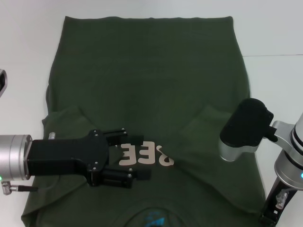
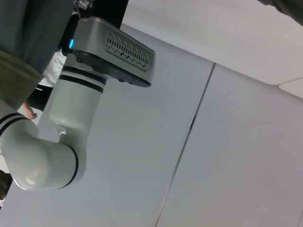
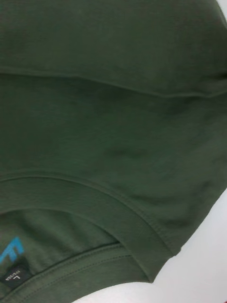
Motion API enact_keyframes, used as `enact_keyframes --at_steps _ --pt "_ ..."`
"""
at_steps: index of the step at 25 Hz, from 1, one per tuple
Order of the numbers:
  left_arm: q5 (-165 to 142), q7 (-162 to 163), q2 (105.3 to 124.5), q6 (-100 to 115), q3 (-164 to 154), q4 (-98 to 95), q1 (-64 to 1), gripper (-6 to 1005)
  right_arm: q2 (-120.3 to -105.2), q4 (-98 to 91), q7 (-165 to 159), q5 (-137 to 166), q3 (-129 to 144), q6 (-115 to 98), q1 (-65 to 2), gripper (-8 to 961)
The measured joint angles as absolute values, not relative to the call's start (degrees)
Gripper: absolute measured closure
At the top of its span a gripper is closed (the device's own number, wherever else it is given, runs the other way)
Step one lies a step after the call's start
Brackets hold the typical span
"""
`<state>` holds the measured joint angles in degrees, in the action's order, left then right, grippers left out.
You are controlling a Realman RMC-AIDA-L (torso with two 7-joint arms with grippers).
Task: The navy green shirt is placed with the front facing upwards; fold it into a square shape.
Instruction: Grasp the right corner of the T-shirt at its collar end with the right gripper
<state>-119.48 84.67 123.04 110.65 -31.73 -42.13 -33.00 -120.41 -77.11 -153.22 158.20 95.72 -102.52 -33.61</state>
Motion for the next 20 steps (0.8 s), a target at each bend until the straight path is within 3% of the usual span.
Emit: enact_keyframes --at_steps 2,7,13,20 --pt "-119.47 84.66 123.04 110.64 -31.71 -42.12 -32.99 63 -120.41 -77.17 -153.21 158.20 95.83 -102.48 -33.59 582" --pt "-119.44 84.64 123.04 110.65 -31.63 -42.03 -32.76 63 -120.31 -76.92 -153.21 158.20 95.79 -102.26 -33.67 782" --pt "-119.44 84.64 123.04 110.65 -30.98 -42.01 -32.55 63 -120.24 -77.36 -152.93 158.10 94.81 -102.05 -32.86 911" --pt "-119.43 85.08 123.02 110.98 -27.25 -42.01 -31.92 62 -120.00 -80.33 -147.95 154.31 83.44 -101.96 -29.11 910"
